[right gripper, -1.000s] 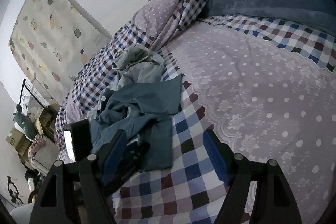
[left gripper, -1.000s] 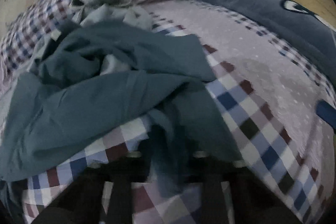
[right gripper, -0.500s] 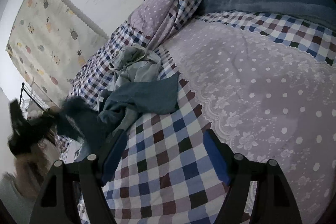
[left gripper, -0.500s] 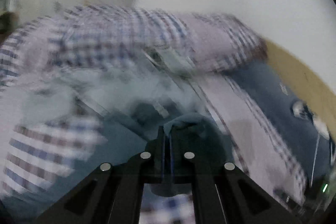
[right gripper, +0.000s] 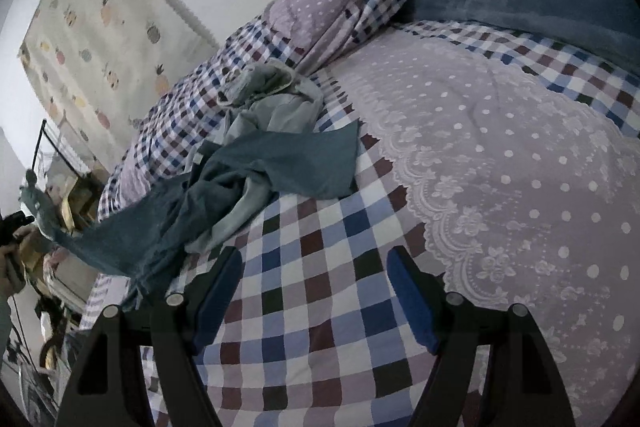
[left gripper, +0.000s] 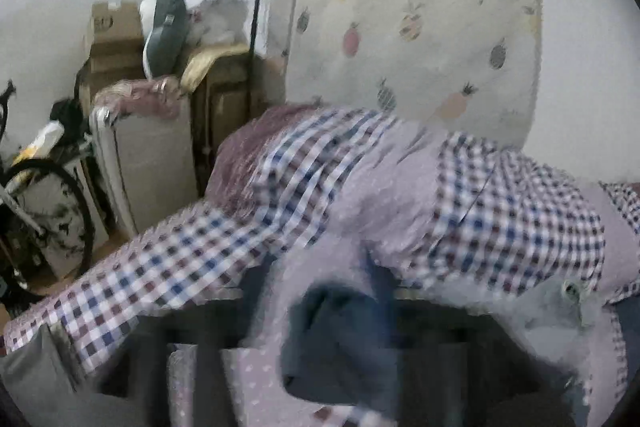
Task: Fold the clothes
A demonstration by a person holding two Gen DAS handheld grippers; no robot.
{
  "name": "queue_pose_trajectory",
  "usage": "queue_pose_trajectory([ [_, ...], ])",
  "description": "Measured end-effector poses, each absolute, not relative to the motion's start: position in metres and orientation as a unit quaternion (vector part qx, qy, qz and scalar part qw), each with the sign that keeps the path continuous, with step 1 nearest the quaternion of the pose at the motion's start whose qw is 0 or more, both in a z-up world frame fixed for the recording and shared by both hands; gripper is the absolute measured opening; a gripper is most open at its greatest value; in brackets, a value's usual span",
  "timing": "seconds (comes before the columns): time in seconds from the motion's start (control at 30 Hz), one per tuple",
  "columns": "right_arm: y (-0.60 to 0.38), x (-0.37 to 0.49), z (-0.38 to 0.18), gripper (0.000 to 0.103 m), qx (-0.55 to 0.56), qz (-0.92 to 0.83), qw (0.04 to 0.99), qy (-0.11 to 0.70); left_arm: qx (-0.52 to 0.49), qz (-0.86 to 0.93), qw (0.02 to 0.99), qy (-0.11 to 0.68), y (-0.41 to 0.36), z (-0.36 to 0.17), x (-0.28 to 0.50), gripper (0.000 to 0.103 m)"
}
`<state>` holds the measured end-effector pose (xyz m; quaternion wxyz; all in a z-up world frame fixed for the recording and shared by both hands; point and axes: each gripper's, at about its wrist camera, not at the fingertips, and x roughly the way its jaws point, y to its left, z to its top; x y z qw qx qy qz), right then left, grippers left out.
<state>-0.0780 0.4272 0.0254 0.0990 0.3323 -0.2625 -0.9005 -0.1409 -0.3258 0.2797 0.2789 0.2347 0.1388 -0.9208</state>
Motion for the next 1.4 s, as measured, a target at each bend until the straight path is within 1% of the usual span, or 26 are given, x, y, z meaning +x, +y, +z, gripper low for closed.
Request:
queue_pose_trajectory([
  [0.1,0.421,-0.079,0.025,0.079,0.336,-0.902,0.104,-0.252,0.250,-0.921,0.257,0.156,-0.338,0.240,-0.110,0.082],
  [0.2,0.414,-0.080,0.025,0.079,0.339,-0.903,0.110,-0.241,0.286,-0.916,0.220,0.175,-0.333,0.194,-0.084,0.082],
  [0.33,0.406,-0.080,0.026,0.079,0.341,-0.903,0.121,-0.231,0.326,-0.907,0.174,0.202,-0.311,0.136,-0.032,0.082],
  [0.5,0.390,-0.080,0.027,0.079,0.345,-0.903,0.140,-0.213,0.352,-0.901,0.126,0.222,-0.276,0.091,0.032,0.082],
  [0.57,0.381,-0.079,0.028,0.079,0.346,-0.903,0.151,-0.204,0.358,-0.902,0.108,0.215,-0.258,0.079,0.058,0.082],
  [0.77,0.344,-0.071,0.036,0.079,0.346,-0.899,0.205,-0.173,0.360,-0.908,0.057,0.208,-0.208,0.069,0.122,0.082],
  [0.93,0.288,-0.053,0.044,0.078,0.340,-0.886,0.285,-0.131,0.397,-0.894,0.049,0.201,-0.186,0.049,0.133,0.082],
  [1.03,0.252,-0.040,0.045,0.079,0.340,-0.877,0.324,-0.102,0.412,-0.879,0.016,0.239,-0.181,0.037,0.126,0.081],
  [1.1,0.230,-0.032,0.044,0.079,0.342,-0.868,0.350,-0.089,0.411,-0.871,0.008,0.268,-0.180,0.030,0.121,0.061],
  [1.13,0.217,-0.026,0.044,0.079,0.342,-0.862,0.366,-0.078,0.409,-0.868,0.006,0.281,-0.181,0.027,0.119,0.025],
  [1.17,0.206,-0.020,0.043,0.079,0.341,-0.857,0.380,-0.068,0.408,-0.864,0.003,0.295,-0.182,0.025,0.117,0.003],
  [1.27,0.175,-0.005,0.040,0.079,0.339,-0.843,0.415,-0.040,0.370,-0.860,-0.049,0.348,-0.187,0.036,0.120,0.003],
  [1.4,0.137,0.016,0.031,0.079,0.338,-0.819,0.463,-0.004,0.233,-0.856,-0.185,0.423,-0.200,0.085,0.143,0.002],
])
